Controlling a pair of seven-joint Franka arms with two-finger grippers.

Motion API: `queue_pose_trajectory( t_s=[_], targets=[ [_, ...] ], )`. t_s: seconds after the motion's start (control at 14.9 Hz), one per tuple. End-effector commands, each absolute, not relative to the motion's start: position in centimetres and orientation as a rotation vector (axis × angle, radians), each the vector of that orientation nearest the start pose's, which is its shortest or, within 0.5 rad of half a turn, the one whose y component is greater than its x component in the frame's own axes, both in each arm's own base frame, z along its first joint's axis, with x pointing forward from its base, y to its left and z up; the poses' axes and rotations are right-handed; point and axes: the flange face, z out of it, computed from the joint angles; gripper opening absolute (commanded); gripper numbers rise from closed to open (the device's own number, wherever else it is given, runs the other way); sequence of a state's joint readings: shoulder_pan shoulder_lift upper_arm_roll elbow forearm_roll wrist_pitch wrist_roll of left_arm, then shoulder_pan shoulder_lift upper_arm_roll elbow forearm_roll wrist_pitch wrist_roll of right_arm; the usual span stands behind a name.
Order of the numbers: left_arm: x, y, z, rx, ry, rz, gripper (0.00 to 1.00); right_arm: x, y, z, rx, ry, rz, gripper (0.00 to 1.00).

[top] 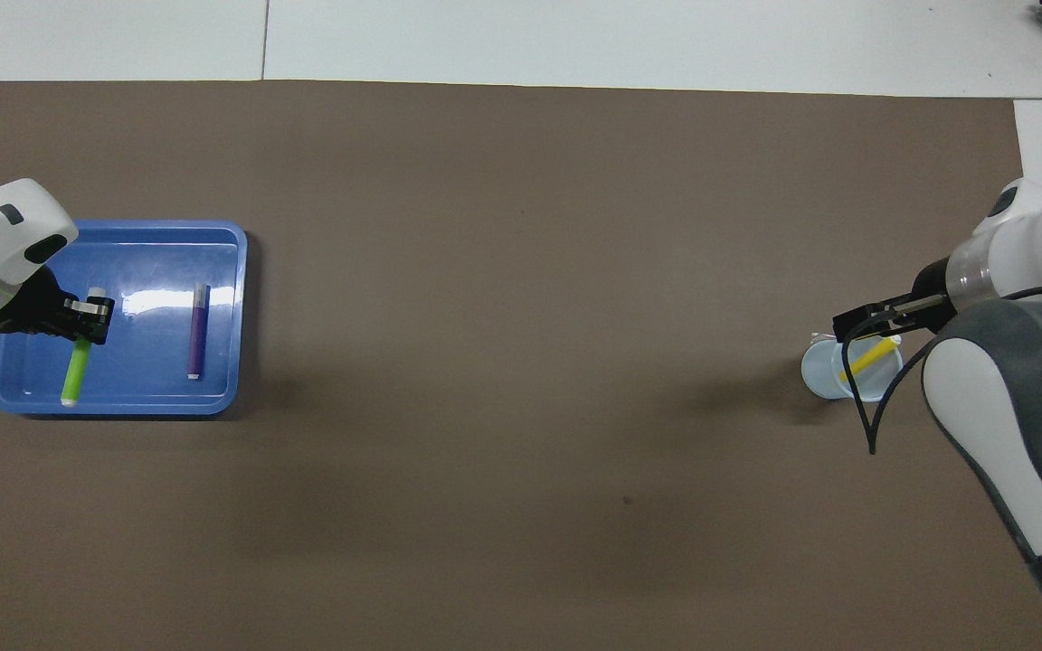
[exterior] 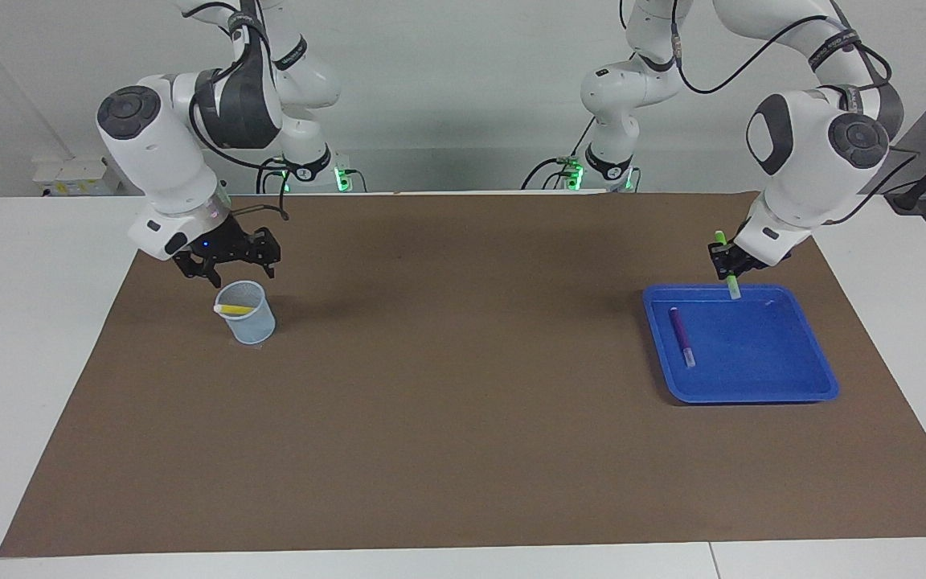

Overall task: Right arm passes pens to left for tray arrangement
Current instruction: 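Place the green pen in the tray while the right gripper grasps the yellow pen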

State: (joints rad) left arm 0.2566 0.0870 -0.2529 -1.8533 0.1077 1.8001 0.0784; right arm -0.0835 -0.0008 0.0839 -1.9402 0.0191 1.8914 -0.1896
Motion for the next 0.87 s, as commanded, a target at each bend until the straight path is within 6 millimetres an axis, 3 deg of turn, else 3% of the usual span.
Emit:
queue_pose_trajectory(
  t_s=[0.0,0.2,0.34,0.54,0.81],
  targets=[
    [58.0,3.7,43.8,-3.031,0.214,0.193,0.0,53.5,-1.3,47.3,-3.126,-0.32,0.069,0.83],
    [59.2,4.3,41.0,-3.026,0.229,0.178,0.0,52.8,-2.9,46.5,-3.119,-0.37,0.091,0.77],
    [60.0,5.3,39.0,-3.032,0.22,0.16,0.0,52.9,-2.9,46.3,-3.122,-0.374,0.075,0.65],
    [60.9,5.9,36.0,-3.053,0.205,0.147,0.0,52.8,-3.4,44.5,-3.125,-0.359,0.068,0.65],
    [61.0,6.9,34.3,-3.066,0.176,0.128,0.0,52.7,-5.2,43.6,-3.14,-0.076,0.117,0.61]
  ],
)
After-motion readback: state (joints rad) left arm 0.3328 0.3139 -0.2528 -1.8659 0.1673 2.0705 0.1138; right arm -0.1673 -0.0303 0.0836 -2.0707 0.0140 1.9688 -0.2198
